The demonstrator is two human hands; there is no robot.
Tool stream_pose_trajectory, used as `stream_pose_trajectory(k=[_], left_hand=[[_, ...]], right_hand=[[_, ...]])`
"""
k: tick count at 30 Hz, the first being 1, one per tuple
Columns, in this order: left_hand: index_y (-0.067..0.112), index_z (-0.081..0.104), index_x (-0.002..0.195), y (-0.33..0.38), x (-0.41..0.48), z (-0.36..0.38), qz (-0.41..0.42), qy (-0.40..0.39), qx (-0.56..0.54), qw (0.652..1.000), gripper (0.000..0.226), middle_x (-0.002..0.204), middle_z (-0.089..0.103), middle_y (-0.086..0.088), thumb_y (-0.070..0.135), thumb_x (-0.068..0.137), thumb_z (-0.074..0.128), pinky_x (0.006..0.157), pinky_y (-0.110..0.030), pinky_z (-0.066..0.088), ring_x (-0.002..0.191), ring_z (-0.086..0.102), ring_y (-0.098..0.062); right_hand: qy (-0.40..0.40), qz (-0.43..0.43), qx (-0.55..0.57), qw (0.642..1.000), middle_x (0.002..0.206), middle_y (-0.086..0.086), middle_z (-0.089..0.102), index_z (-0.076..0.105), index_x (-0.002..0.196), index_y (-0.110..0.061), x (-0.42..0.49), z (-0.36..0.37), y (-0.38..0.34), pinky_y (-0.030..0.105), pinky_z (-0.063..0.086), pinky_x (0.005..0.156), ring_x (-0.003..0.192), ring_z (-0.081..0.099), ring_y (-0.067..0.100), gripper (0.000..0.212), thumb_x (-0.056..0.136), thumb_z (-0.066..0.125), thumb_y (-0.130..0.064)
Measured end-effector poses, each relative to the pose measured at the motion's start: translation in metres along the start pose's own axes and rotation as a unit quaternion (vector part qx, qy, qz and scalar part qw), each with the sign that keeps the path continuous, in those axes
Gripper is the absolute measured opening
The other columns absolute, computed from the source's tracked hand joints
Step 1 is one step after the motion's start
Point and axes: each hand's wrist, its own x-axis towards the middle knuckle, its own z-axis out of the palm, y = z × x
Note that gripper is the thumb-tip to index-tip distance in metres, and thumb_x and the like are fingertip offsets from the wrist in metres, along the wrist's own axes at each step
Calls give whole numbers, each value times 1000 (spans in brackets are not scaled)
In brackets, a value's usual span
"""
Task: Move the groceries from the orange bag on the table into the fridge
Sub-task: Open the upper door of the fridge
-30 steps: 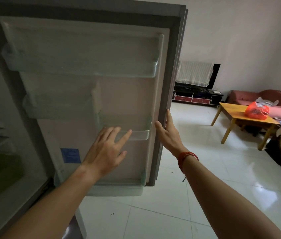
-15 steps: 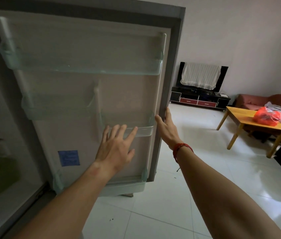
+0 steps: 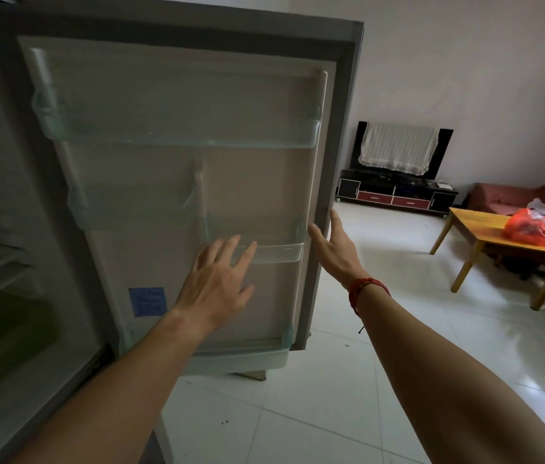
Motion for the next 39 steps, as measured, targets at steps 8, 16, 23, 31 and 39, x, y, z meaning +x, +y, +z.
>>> stream_pose_trajectory(k=[8,16,23,31,39], left_hand=[[19,34,152,-26,-51,-49,-69,6,-3,998,76,153,35,-15,59,88,47,112,-45,30,138,33,-34],[20,41,147,-58,-131,-108,-136,35,9,990,89,146,44,-13,74,78,30,107,-45,37,134,38,-32],[19,46,144,-94,-207,-156,-197,53,54,977,83,143,46,-14,72,81,38,106,-47,41,131,41,-33],[25,37,149,-125,-282,-204,-267,57,89,958,83,151,35,-10,75,83,34,110,-47,37,139,33,-29],[27,34,150,-140,-312,-220,-301,57,95,947,85,156,30,-9,77,82,30,114,-49,32,144,27,-29]], right_hand=[[-36,-63,-77,994,163,16,27,14,161,-27,-50,6,-30,53,35,115,147,33,36,73,102,49,-51],[-98,-157,-149,971,165,12,20,15,156,-45,-112,43,-90,64,40,109,143,35,40,73,93,43,-70],[-123,-253,-202,938,169,10,10,14,159,-42,-169,85,-160,55,26,118,151,19,36,72,97,43,-65],[-171,-337,-210,902,169,11,6,7,158,-45,-213,130,-207,57,24,118,152,15,37,74,95,35,-72],[-182,-364,-224,886,169,11,7,7,159,-45,-229,147,-225,52,23,119,152,16,35,73,96,37,-70]])
